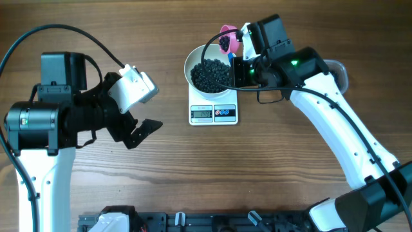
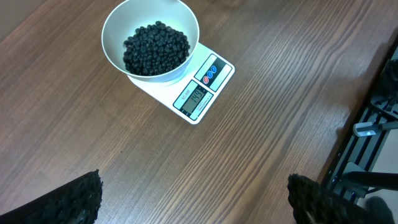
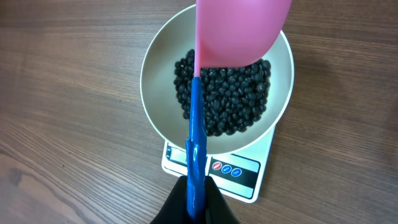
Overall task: Scoop item into bowl and weigh 150g on scale
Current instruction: 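Tilt the scoop slowly with the right gripper, trickling beans into the bowl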
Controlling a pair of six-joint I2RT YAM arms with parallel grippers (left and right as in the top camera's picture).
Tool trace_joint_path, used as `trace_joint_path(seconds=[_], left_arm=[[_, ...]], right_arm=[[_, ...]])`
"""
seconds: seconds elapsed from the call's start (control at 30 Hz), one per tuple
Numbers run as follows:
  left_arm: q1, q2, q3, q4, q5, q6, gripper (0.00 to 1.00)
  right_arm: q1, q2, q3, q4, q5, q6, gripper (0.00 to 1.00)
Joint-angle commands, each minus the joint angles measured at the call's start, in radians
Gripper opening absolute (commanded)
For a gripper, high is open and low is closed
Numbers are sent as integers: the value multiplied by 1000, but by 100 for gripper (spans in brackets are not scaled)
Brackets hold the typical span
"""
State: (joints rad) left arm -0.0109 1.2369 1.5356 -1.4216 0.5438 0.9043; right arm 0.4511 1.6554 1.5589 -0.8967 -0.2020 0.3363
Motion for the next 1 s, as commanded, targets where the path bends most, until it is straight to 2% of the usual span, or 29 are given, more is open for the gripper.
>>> trace_joint_path(seconds=[0.0, 0.2, 0.27, 0.37, 0.97], left_arm=[[7, -3, 14, -1, 0, 16, 100], [7, -3, 14, -1, 0, 16, 100], [7, -3, 14, -1, 0, 16, 100], [7, -3, 14, -1, 0, 16, 100], [7, -3, 14, -1, 0, 16, 100]], right_arm=[[8, 10, -2, 3, -17, 5, 4], [8, 10, -2, -17, 60, -14, 4], [8, 10, -2, 13, 14, 10, 4], [6, 10, -2, 58, -75, -56, 4], [6, 10, -2, 21, -55, -63, 4]])
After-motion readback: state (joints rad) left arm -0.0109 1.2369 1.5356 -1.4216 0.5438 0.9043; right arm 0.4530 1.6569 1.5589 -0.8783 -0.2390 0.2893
